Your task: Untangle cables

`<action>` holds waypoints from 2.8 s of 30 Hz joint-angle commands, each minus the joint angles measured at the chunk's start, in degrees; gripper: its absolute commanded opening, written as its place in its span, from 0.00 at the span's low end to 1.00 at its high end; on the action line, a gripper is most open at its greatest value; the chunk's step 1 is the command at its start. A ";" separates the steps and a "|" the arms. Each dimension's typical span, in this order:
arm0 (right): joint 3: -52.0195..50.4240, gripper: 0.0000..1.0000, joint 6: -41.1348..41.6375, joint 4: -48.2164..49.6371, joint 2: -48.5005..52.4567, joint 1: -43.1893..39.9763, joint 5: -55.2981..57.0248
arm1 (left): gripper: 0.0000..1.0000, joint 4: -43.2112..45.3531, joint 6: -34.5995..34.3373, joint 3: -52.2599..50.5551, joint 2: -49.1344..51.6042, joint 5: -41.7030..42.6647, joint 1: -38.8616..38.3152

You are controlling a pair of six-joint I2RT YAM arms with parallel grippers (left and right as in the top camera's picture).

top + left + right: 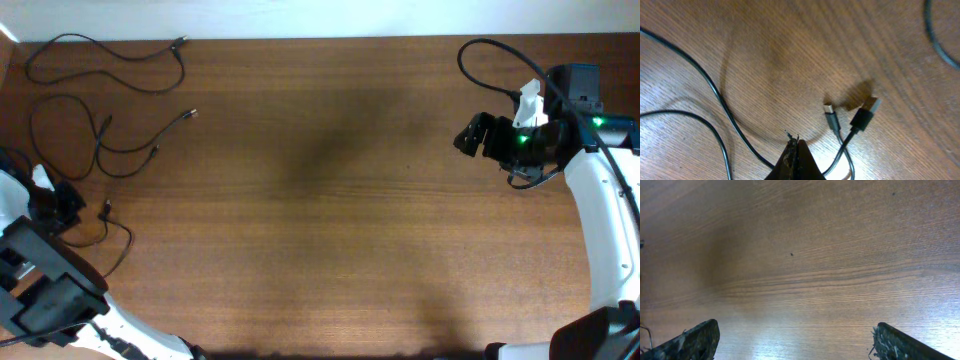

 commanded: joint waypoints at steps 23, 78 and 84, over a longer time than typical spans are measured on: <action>0.22 0.99 -0.57 -0.13 0.00 -0.22 -0.94 | 0.00 -1.16 7.21 -2.58 6.51 12.87 -3.80; 0.22 0.99 -0.55 0.35 0.00 -0.20 -1.18 | 0.00 -10.34 -22.77 6.14 5.38 -14.86 19.85; 0.22 0.99 0.96 1.20 0.00 -0.20 -1.20 | 0.00 -10.43 -22.77 6.12 10.80 -14.58 20.87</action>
